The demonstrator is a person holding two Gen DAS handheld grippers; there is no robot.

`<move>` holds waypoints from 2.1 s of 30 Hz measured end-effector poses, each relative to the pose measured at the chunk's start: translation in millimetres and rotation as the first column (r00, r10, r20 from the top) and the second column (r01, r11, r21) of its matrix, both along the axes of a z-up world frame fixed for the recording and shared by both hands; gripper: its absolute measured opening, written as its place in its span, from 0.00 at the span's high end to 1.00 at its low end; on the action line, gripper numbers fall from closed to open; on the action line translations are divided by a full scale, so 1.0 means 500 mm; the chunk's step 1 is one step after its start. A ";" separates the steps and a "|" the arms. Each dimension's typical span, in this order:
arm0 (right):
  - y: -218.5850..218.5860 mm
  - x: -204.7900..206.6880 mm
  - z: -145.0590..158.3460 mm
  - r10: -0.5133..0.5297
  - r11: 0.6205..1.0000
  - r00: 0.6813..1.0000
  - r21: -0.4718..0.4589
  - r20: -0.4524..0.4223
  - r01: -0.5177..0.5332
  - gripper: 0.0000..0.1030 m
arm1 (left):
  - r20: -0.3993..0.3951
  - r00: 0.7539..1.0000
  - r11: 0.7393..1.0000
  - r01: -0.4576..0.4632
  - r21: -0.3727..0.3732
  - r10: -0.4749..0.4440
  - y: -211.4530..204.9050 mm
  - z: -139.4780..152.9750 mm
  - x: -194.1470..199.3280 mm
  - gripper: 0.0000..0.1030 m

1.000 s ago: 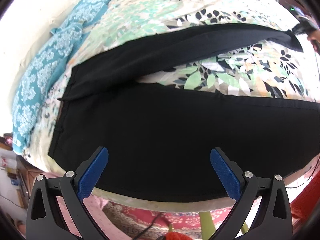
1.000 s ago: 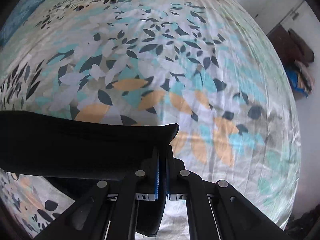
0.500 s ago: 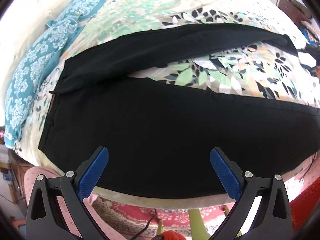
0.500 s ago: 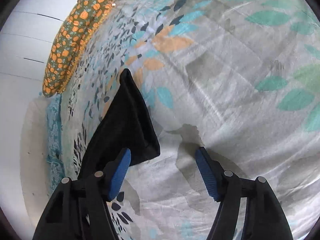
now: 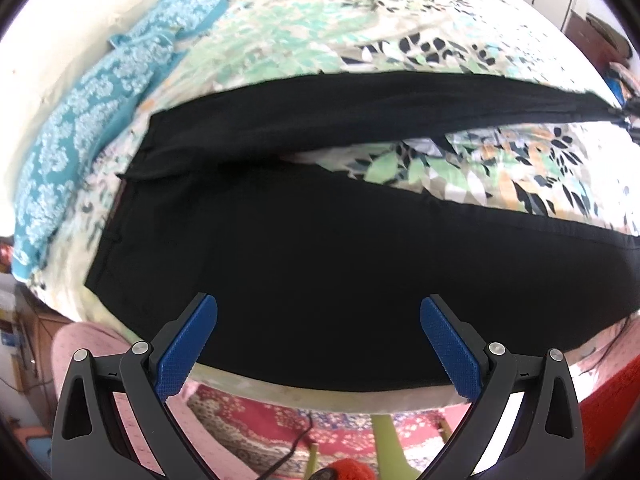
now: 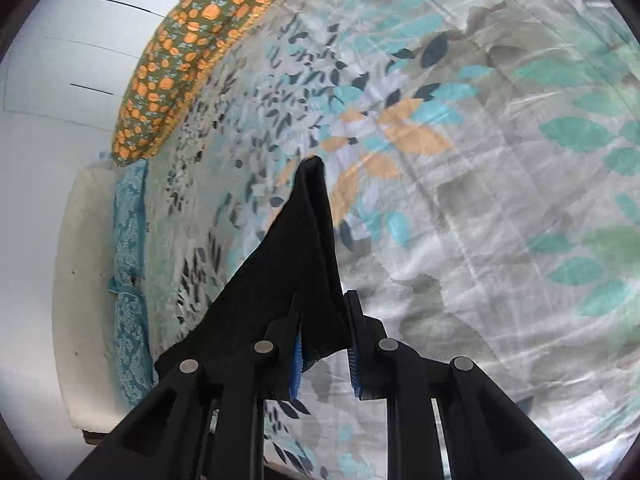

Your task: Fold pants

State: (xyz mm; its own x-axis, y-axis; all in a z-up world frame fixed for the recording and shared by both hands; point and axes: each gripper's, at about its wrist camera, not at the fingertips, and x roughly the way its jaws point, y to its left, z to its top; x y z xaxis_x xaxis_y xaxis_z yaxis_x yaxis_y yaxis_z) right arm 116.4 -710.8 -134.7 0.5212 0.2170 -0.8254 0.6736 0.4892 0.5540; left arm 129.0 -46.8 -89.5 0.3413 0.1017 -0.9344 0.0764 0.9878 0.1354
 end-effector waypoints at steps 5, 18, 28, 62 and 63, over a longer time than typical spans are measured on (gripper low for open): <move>0.021 -0.044 -0.110 -0.014 0.999 0.986 -0.037 -0.166 0.008 0.85 | -0.030 0.999 1.000 0.016 0.001 -0.016 -0.004 -0.011 0.001 0.01; 0.270 0.046 0.009 0.229 0.885 0.973 -0.421 0.023 -0.198 0.37 | 0.254 0.938 0.951 -0.278 0.135 0.238 0.256 -0.142 0.357 0.01; 0.301 -0.017 -0.016 0.120 0.849 0.984 -0.500 -0.130 -0.170 0.45 | 0.226 0.932 0.945 -0.311 0.101 0.283 0.380 -0.156 0.347 0.01; 0.945 -0.134 -0.114 0.500 0.625 0.842 -0.589 -0.201 -0.512 0.00 | 0.105 0.981 0.975 0.175 -0.136 -0.162 0.010 -0.222 0.039 0.00; 0.944 -0.132 -0.115 0.502 0.623 0.842 -0.592 -0.198 -0.511 0.00 | 0.103 0.981 0.975 0.176 -0.133 -0.163 0.009 -0.222 0.040 0.00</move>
